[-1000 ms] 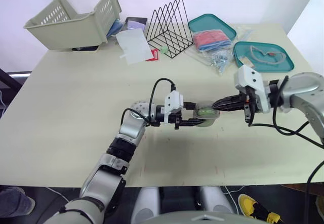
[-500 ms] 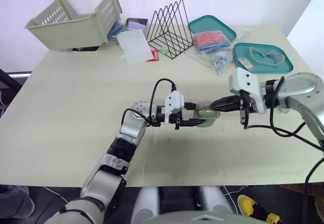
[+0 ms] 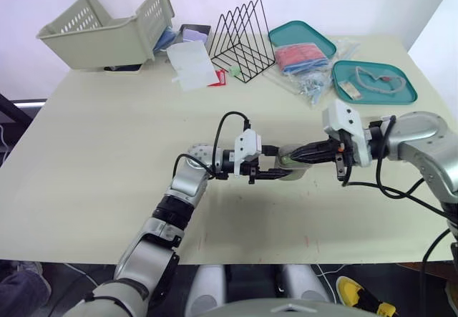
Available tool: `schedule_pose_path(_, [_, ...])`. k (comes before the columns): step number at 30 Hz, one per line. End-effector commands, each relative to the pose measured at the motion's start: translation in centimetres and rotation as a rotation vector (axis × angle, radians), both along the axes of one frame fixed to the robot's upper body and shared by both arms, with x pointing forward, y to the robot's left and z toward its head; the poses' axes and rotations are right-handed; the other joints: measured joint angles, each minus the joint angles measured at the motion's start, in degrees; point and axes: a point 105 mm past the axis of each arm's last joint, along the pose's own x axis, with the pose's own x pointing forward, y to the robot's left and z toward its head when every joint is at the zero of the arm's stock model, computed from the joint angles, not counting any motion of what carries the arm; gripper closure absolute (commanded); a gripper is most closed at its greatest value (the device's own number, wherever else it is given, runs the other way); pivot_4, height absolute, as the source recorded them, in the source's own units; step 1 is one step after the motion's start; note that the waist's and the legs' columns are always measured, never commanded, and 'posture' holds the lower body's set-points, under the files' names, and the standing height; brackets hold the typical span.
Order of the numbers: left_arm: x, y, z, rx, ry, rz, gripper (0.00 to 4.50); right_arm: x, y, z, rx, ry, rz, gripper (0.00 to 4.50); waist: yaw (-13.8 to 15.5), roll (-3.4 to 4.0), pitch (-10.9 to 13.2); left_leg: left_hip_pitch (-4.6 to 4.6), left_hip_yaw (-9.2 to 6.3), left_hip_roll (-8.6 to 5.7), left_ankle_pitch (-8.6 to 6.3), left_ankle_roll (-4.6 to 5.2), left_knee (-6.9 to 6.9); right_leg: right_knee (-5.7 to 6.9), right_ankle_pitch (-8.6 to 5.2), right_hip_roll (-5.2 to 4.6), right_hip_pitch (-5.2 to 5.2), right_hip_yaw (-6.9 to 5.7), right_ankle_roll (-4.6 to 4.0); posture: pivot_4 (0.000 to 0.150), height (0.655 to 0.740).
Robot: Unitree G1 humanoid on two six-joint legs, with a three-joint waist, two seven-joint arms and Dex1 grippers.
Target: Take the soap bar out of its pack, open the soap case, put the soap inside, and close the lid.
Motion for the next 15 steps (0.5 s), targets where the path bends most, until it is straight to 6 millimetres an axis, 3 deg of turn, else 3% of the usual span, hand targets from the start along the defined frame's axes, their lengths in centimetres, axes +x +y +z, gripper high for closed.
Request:
schedule_pose_path(1, [0.5,0.3,0.3,0.009,-0.027,0.028,2.54,0.4,-1.0,1.7,0.081,-0.068,-0.016,4.42,0.0,-0.01,0.0,0.0,0.0,0.0,0.0,0.0,0.0,0.0,0.0,0.0,0.0,0.0,0.0,0.15,0.74])
schedule_pose_path(5, [0.5,0.5,0.2,0.011,-0.028,0.031,2.54,0.6,-2.2,2.2,0.15,-0.082,-0.046,4.42,0.0,-0.01,0.0,-0.02,-0.01,0.0,0.0,0.0,-0.01,-0.01,-0.01,0.02,-0.02,0.0,0.01,0.15,0.74])
schedule_pose_path(6, [0.5,0.5,0.2,0.012,-0.028,0.03,2.54,0.6,-2.6,2.4,0.17,-0.111,-0.05,4.22,0.0,-0.01,0.0,-0.02,-0.01,0.0,0.0,0.0,-0.02,-0.01,-0.01,0.02,-0.02,0.0,0.0,0.15,0.74])
schedule_pose_path(11, [0.3,0.6,0.3,0.007,-0.018,0.026,2.54,-0.2,-4.8,1.3,0.195,-0.186,-0.047,2.2,0.0,-0.01,0.0,-0.05,-0.04,-0.01,0.0,0.0,-0.03,-0.05,-0.01,0.03,-0.01,-0.02,0.01,0.15,0.74])
schedule_pose_path(15, [0.0,0.6,0.5,-0.005,0.005,0.009,2.54,-0.8,-6.5,-0.7,0.164,-0.211,-0.054,0.56,-0.1,0.0,0.0,-0.01,-0.04,-0.01,0.0,0.0,-0.03,-0.02,-0.02,0.04,0.01,-0.01,0.05,0.15,0.74])
